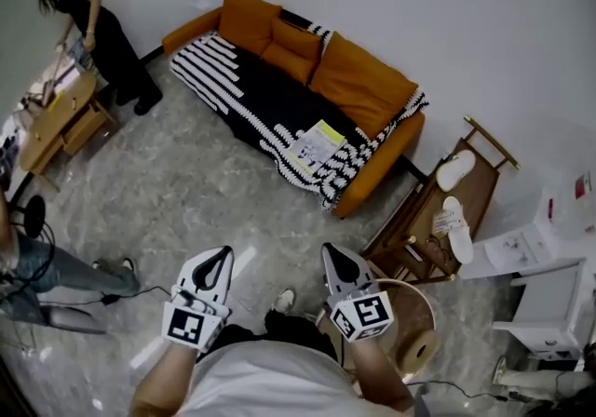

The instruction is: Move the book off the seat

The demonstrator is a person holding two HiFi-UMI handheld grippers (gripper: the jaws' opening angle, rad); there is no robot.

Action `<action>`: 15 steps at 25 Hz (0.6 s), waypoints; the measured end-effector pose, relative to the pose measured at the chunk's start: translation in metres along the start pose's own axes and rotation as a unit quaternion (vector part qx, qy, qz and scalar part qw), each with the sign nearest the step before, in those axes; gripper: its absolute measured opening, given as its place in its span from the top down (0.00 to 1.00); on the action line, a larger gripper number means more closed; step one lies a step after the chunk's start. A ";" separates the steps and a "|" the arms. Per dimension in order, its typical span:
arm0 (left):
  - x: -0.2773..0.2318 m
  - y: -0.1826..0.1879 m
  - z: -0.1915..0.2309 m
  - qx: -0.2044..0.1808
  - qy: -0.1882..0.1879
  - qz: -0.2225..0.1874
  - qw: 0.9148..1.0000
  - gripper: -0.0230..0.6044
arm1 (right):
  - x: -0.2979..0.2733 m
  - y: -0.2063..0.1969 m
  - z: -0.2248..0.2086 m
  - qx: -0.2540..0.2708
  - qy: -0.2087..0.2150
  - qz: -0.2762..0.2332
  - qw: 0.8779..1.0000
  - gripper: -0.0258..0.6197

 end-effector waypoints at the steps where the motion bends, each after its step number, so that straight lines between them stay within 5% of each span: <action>1: -0.014 0.007 0.002 0.000 0.000 -0.007 1.000 0.94 | -0.008 0.005 -0.009 -0.003 0.001 0.000 1.000 0.93; 15: -0.144 0.016 -0.008 -0.008 -0.066 0.002 0.998 0.94 | -0.029 0.002 -0.089 -0.046 -0.035 -0.007 0.998 0.93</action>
Point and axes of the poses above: the fingertips, and each gripper's own axes: x backward along the fingers, z to its left, y out of its top, the point moved 9 cm from there along x, backward along the fingers, and after that the axes turned 5 degrees about z, right-handed, at the moved point
